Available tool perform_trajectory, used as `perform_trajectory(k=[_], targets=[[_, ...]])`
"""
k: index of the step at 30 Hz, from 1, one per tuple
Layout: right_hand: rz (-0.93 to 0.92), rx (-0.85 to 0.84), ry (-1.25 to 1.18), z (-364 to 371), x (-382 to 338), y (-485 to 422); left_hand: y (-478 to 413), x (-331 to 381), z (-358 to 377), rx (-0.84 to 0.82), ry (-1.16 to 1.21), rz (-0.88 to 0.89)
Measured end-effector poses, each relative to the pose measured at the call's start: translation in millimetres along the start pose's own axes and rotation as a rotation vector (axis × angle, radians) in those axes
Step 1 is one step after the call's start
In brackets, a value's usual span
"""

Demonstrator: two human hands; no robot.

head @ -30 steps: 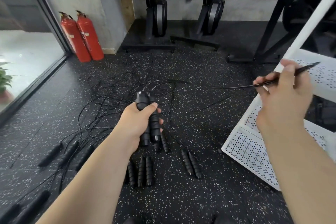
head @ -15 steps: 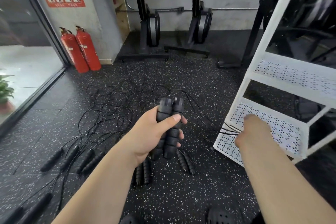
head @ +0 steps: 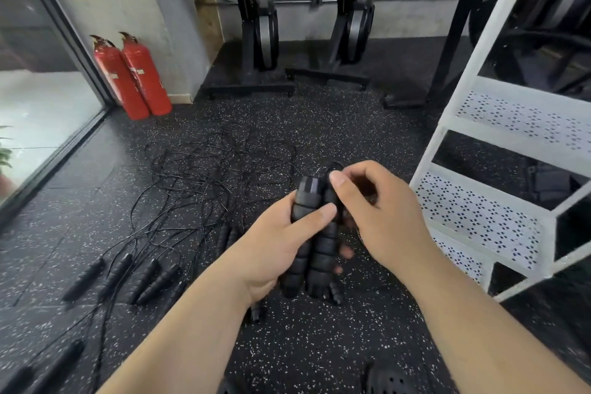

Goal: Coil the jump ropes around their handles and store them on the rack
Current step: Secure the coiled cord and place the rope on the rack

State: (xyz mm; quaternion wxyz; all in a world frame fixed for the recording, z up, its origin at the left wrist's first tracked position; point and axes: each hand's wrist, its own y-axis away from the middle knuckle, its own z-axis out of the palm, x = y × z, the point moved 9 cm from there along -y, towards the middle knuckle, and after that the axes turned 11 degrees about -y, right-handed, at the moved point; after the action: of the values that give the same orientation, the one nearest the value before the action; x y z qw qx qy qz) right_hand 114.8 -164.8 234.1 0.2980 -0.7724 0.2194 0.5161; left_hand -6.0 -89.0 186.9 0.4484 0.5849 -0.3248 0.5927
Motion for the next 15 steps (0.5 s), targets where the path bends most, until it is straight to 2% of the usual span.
perform_trajectory(k=[5,15], targets=[[0.071,-0.098,-0.106,12.0,17.0,-19.4,-15.4,-14.1,-17.6,0.059,0.011,-0.041],[0.077,-0.194,-0.051,22.5,35.0,-40.5,-33.8,-27.1,-36.3,0.089,-0.033,-0.054]])
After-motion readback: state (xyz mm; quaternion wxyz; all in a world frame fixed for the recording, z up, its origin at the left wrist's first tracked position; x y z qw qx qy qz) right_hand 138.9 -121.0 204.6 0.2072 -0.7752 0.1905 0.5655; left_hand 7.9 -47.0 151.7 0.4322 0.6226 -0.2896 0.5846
